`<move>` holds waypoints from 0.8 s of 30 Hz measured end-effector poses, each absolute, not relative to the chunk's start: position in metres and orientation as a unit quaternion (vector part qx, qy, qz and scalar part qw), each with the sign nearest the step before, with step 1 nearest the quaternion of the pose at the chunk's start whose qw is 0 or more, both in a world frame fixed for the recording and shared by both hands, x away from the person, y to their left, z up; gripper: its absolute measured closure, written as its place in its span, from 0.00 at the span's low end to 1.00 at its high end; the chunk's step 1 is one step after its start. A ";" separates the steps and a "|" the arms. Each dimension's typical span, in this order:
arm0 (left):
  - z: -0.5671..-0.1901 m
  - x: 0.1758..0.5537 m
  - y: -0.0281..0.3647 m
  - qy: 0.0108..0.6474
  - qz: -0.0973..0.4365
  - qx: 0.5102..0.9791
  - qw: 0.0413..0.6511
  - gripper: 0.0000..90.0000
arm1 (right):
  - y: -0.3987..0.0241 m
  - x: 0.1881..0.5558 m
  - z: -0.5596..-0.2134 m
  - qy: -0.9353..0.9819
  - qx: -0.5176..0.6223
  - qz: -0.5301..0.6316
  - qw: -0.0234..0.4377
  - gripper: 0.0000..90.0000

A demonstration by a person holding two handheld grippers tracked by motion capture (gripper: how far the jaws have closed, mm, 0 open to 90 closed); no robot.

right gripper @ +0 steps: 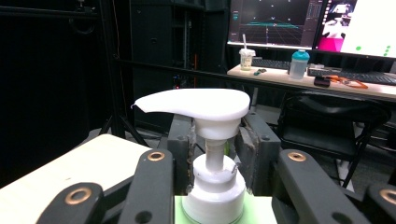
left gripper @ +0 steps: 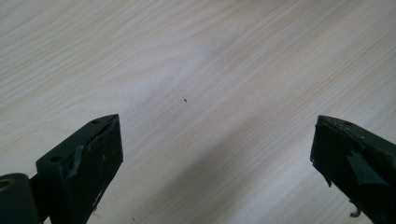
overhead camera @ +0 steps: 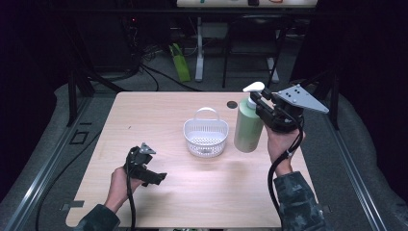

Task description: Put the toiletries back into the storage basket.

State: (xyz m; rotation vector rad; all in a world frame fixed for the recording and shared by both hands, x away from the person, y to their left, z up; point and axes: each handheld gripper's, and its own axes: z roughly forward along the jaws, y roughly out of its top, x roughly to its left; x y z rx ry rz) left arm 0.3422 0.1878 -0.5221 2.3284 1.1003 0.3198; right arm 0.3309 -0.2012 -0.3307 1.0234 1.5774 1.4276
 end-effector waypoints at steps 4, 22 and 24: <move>-0.522 0.343 0.187 0.409 0.117 0.863 0.272 0.03 | -0.199 0.332 -0.328 0.620 0.397 0.559 0.382 0.76; -0.523 0.343 0.189 0.408 0.116 0.865 0.269 0.03 | -0.191 0.338 -0.318 0.620 0.389 0.566 0.380 0.76; -0.523 0.343 0.189 0.408 0.117 0.865 0.268 0.03 | -0.190 0.338 -0.317 0.620 0.389 0.567 0.378 0.76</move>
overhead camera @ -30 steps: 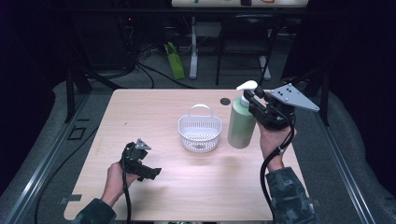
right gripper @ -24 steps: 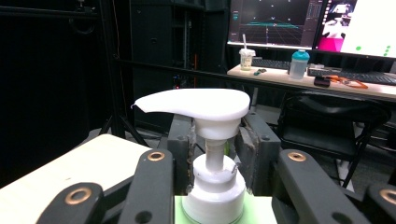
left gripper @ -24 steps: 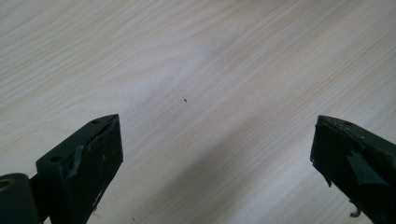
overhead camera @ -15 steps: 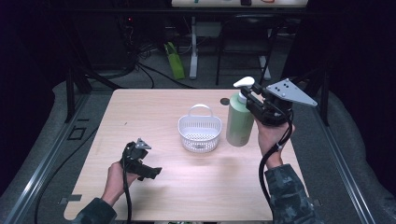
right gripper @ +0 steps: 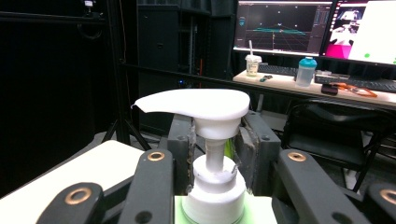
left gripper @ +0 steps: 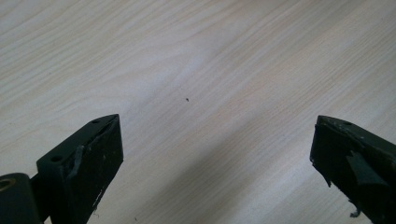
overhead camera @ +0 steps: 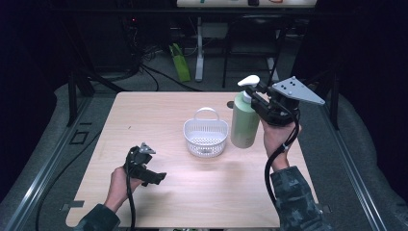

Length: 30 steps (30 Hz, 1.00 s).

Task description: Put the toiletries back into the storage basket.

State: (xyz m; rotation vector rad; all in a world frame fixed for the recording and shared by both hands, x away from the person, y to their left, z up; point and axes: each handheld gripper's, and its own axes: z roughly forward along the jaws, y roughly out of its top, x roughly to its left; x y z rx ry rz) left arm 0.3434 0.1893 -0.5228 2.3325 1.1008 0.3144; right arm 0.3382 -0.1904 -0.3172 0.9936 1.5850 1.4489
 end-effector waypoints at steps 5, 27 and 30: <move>-0.523 0.343 0.189 0.408 0.116 0.865 0.268 0.03 | -0.187 0.340 -0.315 0.621 0.385 0.570 0.376 0.76; -0.524 0.344 0.189 0.407 0.119 0.866 0.265 0.04 | -0.171 0.349 -0.306 0.624 0.375 0.574 0.375 0.76; -0.523 0.344 0.189 0.406 0.120 0.866 0.265 0.03 | -0.169 0.351 -0.305 0.625 0.372 0.575 0.375 0.76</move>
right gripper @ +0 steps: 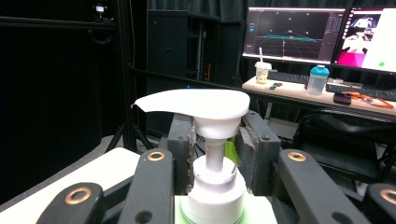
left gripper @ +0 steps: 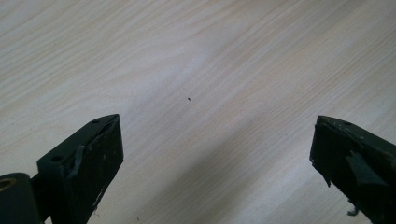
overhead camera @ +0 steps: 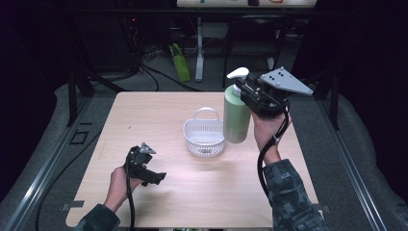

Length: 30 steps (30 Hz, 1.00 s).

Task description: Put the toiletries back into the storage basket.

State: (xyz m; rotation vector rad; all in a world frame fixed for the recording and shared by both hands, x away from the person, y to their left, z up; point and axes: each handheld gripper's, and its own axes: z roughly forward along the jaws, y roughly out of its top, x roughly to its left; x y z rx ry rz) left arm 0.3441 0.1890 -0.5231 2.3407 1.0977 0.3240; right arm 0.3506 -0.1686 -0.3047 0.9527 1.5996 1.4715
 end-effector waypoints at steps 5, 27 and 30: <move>-0.524 0.344 0.190 0.408 0.125 0.868 0.253 0.03 | -0.164 0.353 -0.303 0.626 0.369 0.577 0.373 0.76; -0.524 0.345 0.193 0.409 0.130 0.868 0.250 0.02 | -0.143 0.365 -0.302 0.631 0.356 0.587 0.361 0.76; -0.523 0.345 0.193 0.408 0.129 0.868 0.252 0.02 | -0.139 0.367 -0.301 0.634 0.354 0.587 0.359 0.76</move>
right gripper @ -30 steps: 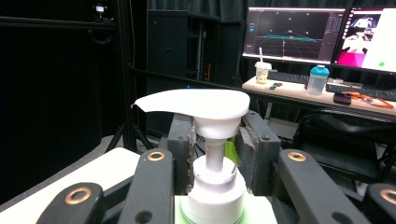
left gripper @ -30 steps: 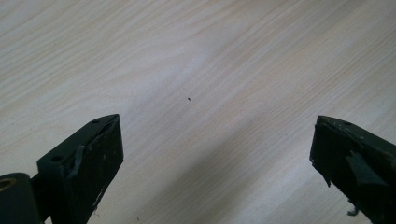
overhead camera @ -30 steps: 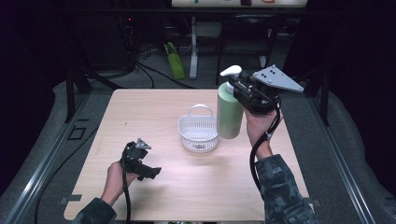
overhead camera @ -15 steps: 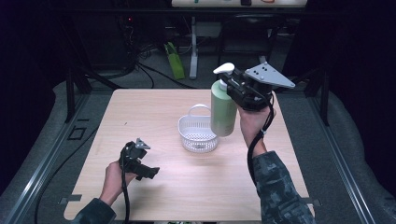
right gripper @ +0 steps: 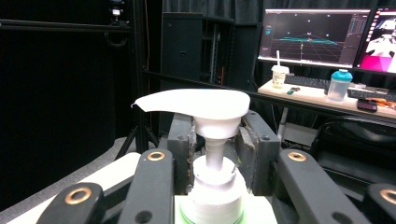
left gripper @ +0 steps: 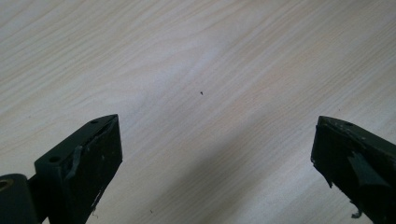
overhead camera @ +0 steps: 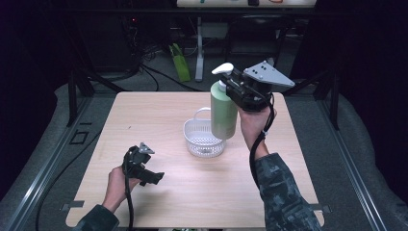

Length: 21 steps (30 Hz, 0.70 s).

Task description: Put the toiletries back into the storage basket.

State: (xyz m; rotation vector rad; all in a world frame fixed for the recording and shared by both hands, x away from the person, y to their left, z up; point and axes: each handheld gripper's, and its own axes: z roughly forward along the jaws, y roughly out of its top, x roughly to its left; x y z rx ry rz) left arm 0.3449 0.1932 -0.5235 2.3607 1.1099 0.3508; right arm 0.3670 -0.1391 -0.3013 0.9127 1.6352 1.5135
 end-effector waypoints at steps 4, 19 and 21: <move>-0.523 0.345 0.194 0.410 0.132 0.866 0.254 0.02 | -0.136 0.369 -0.301 0.636 0.352 0.587 0.357 0.76; -0.523 0.344 0.193 0.407 0.132 0.867 0.255 0.02 | -0.124 0.377 -0.303 0.641 0.348 0.588 0.350 0.76; -0.523 0.344 0.192 0.406 0.132 0.868 0.255 0.02 | -0.123 0.378 -0.304 0.641 0.348 0.589 0.348 0.76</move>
